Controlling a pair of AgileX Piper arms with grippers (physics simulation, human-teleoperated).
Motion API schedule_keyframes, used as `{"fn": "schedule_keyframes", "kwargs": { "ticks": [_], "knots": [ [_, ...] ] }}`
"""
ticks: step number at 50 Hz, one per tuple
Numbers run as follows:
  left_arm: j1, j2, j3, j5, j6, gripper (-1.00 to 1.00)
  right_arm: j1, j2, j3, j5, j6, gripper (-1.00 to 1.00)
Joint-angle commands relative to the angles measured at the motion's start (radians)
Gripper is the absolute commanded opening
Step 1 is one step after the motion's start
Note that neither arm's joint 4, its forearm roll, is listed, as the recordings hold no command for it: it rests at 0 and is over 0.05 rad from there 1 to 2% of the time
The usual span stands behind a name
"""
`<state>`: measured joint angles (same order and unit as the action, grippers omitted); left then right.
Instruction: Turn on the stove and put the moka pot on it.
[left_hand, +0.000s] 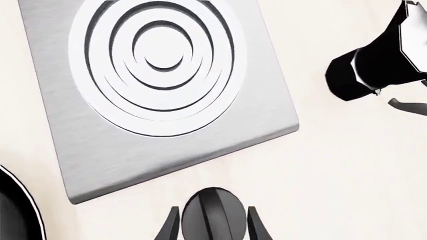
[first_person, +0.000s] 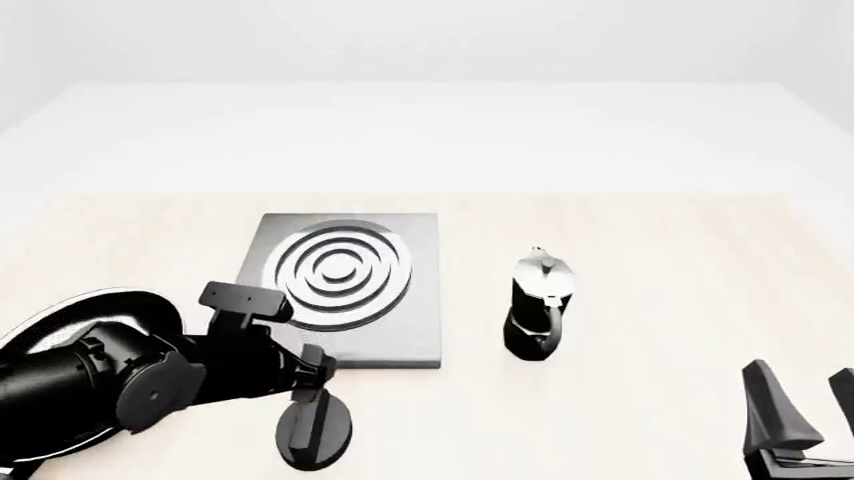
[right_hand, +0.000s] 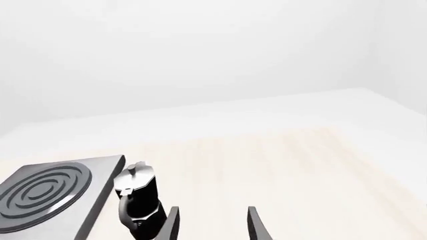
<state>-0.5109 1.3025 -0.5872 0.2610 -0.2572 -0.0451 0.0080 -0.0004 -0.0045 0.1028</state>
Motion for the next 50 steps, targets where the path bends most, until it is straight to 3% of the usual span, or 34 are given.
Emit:
{"fn": "schedule_keyframes", "kwargs": {
  "ticks": [1,50],
  "knots": [
    [0.001,0.034,0.017,-0.037,0.003,1.0,-0.001,-0.001,0.0,0.0,0.002,1.0],
    [-0.027,0.139,0.085,-0.153,-0.052,1.0,-0.009,-0.007,0.0,-0.007,0.012,1.0]
  ]
}}
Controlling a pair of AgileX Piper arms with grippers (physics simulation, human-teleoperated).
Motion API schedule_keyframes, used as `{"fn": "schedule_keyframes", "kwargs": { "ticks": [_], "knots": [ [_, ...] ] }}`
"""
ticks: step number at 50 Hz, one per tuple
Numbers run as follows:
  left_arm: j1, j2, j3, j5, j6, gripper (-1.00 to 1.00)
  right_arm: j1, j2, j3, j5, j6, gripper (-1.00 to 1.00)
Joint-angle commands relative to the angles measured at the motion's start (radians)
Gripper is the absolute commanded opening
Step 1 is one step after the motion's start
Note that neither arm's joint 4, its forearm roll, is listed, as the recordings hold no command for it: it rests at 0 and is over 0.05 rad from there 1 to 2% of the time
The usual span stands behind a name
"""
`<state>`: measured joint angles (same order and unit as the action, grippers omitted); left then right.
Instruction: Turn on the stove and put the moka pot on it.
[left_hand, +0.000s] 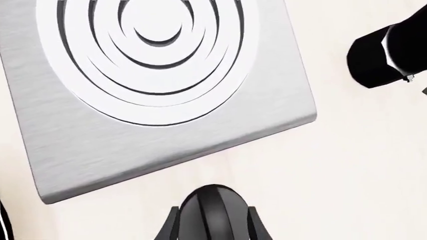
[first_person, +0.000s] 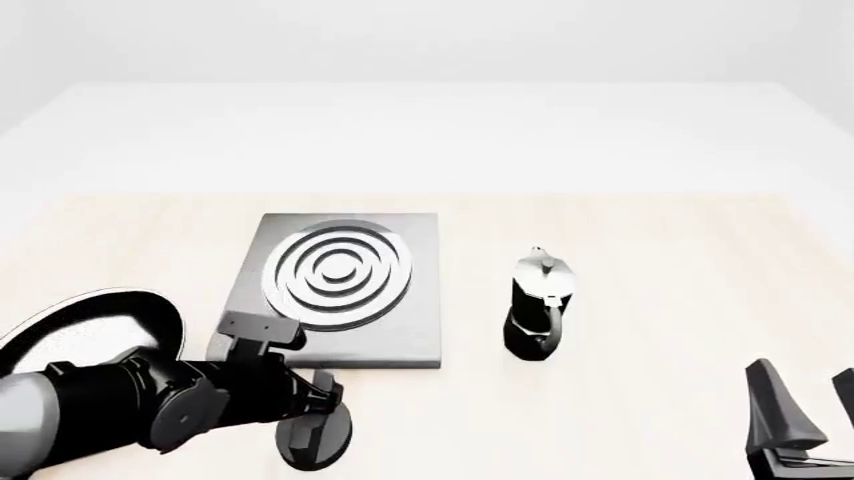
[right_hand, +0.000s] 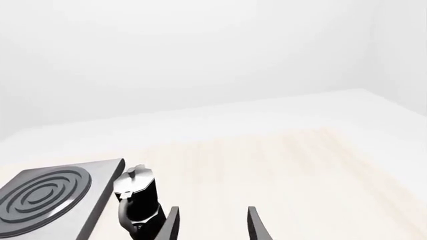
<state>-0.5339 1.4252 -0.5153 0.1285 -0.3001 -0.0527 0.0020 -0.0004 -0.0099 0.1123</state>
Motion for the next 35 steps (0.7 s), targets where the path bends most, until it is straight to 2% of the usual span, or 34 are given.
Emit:
{"fn": "schedule_keyframes", "kwargs": {
  "ticks": [1,15,27,35],
  "knots": [
    [-0.005,0.018,0.013,-0.022,-0.01,1.0,-0.002,-0.001,0.0,-0.001,0.003,1.0],
    [-0.004,0.053,0.002,-0.037,-0.003,1.0,-0.001,-0.001,0.0,-0.002,0.006,1.0],
    [-0.026,0.08,0.005,-0.052,-0.037,1.0,-0.002,-0.001,0.0,-0.002,0.008,1.0],
    [0.002,0.061,-0.002,-0.043,-0.013,1.0,-0.002,-0.001,0.0,-0.001,0.008,1.0]
  ]
}}
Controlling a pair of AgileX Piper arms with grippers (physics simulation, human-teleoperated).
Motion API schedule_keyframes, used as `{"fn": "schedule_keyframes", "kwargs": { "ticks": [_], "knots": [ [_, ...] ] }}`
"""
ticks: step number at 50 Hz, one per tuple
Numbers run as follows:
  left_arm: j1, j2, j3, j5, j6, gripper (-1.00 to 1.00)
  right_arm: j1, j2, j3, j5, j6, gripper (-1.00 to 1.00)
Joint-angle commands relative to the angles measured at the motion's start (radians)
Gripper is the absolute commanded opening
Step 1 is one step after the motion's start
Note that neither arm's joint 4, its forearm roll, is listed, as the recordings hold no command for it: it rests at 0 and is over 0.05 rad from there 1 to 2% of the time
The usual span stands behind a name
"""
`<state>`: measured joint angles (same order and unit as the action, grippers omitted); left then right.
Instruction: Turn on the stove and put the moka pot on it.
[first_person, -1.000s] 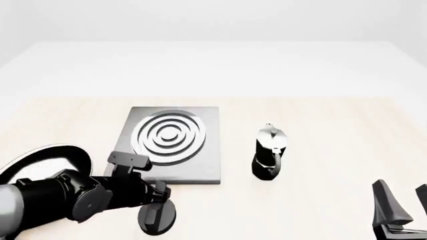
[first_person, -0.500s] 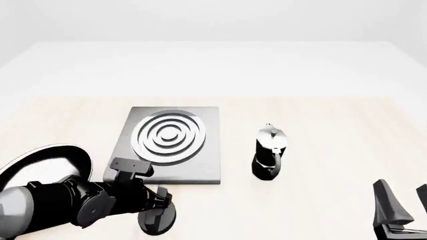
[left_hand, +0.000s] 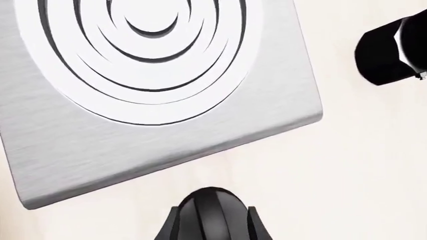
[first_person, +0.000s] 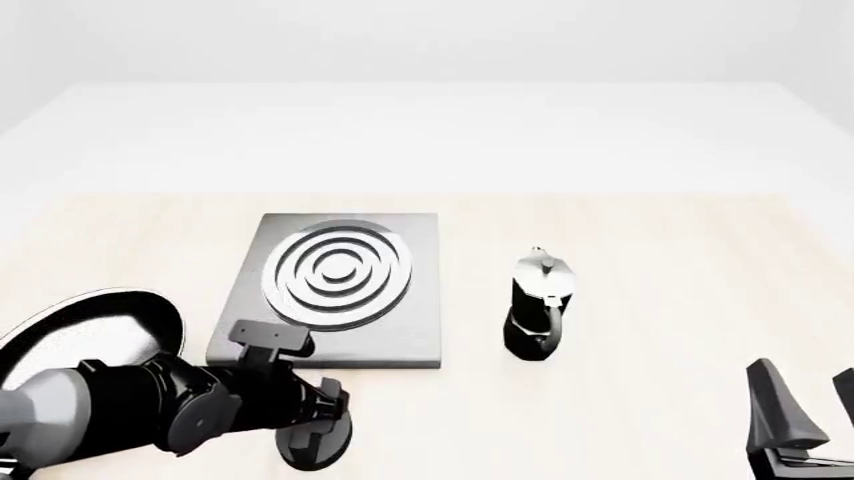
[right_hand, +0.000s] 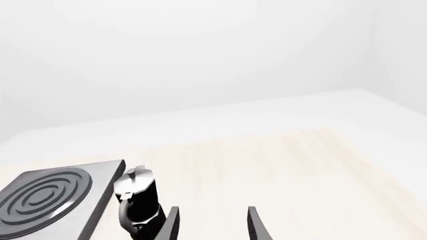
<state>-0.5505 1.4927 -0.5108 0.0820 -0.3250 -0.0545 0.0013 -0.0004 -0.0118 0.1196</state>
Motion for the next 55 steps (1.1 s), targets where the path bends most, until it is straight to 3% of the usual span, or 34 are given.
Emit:
{"fn": "schedule_keyframes", "kwargs": {
  "ticks": [1,21,35,55],
  "knots": [
    [0.02,-0.007,-0.007,0.005,0.014,1.0,0.0,0.0,0.0,0.001,0.0,1.0],
    [0.143,-0.017,-0.071,0.028,0.055,1.0,0.004,0.002,0.0,0.003,-0.002,1.0],
    [0.2,-0.001,-0.033,0.002,0.069,1.0,0.005,0.004,0.0,0.005,0.002,1.0],
    [0.246,-0.1,0.034,0.031,0.047,1.0,0.003,0.003,0.0,0.006,-0.011,1.0]
  ]
}}
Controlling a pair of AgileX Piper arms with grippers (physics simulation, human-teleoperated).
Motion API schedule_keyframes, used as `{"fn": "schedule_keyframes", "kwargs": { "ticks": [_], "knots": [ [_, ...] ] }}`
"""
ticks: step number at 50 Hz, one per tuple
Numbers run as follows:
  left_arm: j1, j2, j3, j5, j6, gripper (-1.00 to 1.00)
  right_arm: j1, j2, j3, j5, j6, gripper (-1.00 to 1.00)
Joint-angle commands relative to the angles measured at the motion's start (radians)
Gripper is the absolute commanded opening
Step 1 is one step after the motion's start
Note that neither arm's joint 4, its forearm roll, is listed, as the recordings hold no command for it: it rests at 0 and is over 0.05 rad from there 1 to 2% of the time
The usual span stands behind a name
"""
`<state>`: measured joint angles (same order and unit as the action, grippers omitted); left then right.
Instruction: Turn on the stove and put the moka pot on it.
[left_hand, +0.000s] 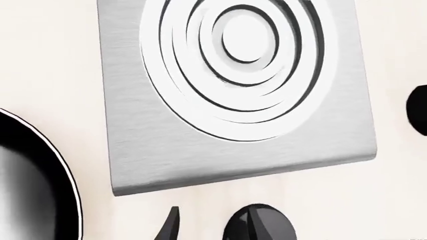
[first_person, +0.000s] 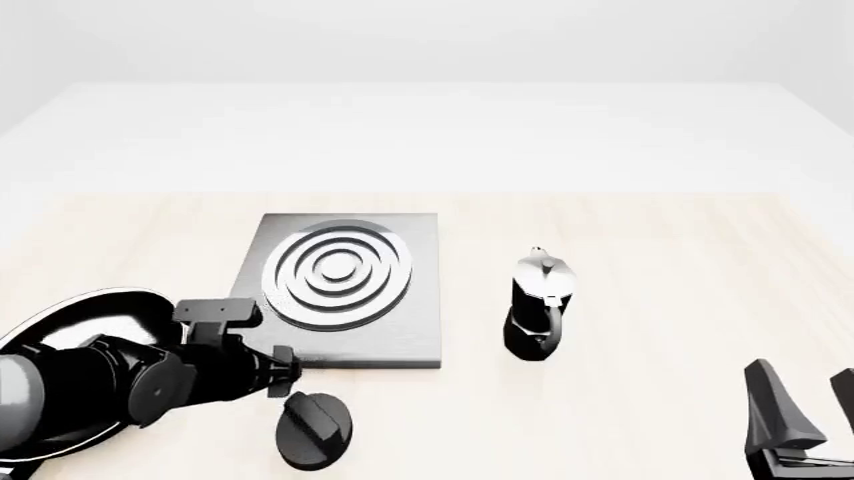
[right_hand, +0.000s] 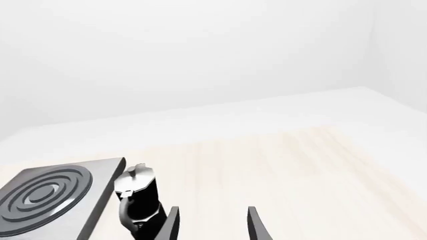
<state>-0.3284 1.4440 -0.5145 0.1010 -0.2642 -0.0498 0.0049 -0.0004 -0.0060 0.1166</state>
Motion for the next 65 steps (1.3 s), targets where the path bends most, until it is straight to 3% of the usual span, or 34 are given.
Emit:
{"fn": "schedule_keyframes", "kwargs": {
  "ticks": [1,5,8,9,10,12,15,17,18,20,22,24,26,28,30,31,32,35,37,38,39,41,47,52,65],
  "knots": [
    [0.023,-0.062,0.044,0.014,-0.014,1.0,-0.003,-0.001,0.0,0.001,-0.011,1.0],
    [0.055,-0.133,0.035,0.026,0.034,1.0,-0.008,0.023,-0.004,-0.01,-0.022,1.0],
    [0.072,-0.209,0.024,0.033,0.064,1.0,-0.009,0.124,-0.024,-0.055,-0.081,1.0],
    [0.082,-0.255,0.024,0.029,0.096,1.0,-0.001,0.142,-0.034,-0.06,-0.079,1.0],
    [0.081,-0.278,0.03,0.024,0.092,1.0,0.01,0.138,-0.058,-0.036,-0.057,1.0],
    [0.088,-0.325,0.041,0.012,0.057,1.0,0.032,0.169,-0.11,-0.006,-0.074,1.0],
    [0.098,-0.401,0.052,0.008,0.056,1.0,0.047,0.264,-0.151,-0.009,-0.1,1.0],
    [0.108,-0.467,0.069,-0.005,0.054,1.0,0.067,0.284,-0.188,0.022,-0.079,1.0],
    [0.106,-0.48,0.078,-0.011,0.039,1.0,0.066,0.326,-0.196,0.016,-0.1,1.0],
    [0.126,-0.54,0.105,-0.028,0.066,1.0,0.098,0.312,-0.228,0.054,-0.088,1.0],
    [0.128,-0.595,0.132,-0.045,0.067,1.0,0.099,0.377,-0.247,0.051,-0.118,1.0],
    [0.135,-0.626,0.16,-0.064,0.043,1.0,0.123,0.381,-0.271,0.072,-0.107,1.0],
    [0.157,-0.671,0.185,-0.086,0.063,1.0,0.126,0.434,-0.287,0.073,-0.127,1.0],
    [0.155,-0.663,0.233,-0.15,-0.025,1.0,0.142,0.441,-0.315,0.095,-0.107,1.0],
    [0.21,-0.663,0.266,-0.209,-0.024,1.0,0.158,0.5,-0.326,0.091,-0.111,1.0],
    [0.213,-0.732,0.288,-0.224,-0.012,1.0,0.177,0.495,-0.34,0.1,-0.102,1.0],
    [0.261,-0.846,0.31,-0.225,0.093,1.0,0.181,0.505,-0.351,0.107,-0.11,1.0],
    [0.304,-1.054,0.357,-0.199,0.155,1.0,0.194,0.522,-0.381,0.127,-0.096,1.0],
    [0.336,-1.224,0.373,-0.14,0.159,1.0,0.2,0.539,-0.392,0.132,-0.096,1.0],
    [0.341,-1.4,0.377,-0.055,0.187,1.0,0.208,0.551,-0.404,0.139,-0.096,1.0],
    [0.377,-1.438,0.388,-0.039,0.175,1.0,0.214,0.555,-0.415,0.145,-0.098,1.0],
    [0.415,-1.442,0.414,-0.054,0.139,1.0,0.225,0.57,-0.43,0.155,-0.108,1.0],
    [0.442,-1.444,0.511,-0.146,0.159,1.0,0.245,0.597,-0.484,0.187,-0.122,1.0],
    [0.451,-1.441,0.513,-0.141,0.111,1.0,0.253,0.626,-0.494,0.18,-0.13,1.0],
    [0.436,-1.444,0.514,-0.154,0.112,1.0,0.333,0.718,-0.477,0.121,-0.096,1.0]
  ]
}}
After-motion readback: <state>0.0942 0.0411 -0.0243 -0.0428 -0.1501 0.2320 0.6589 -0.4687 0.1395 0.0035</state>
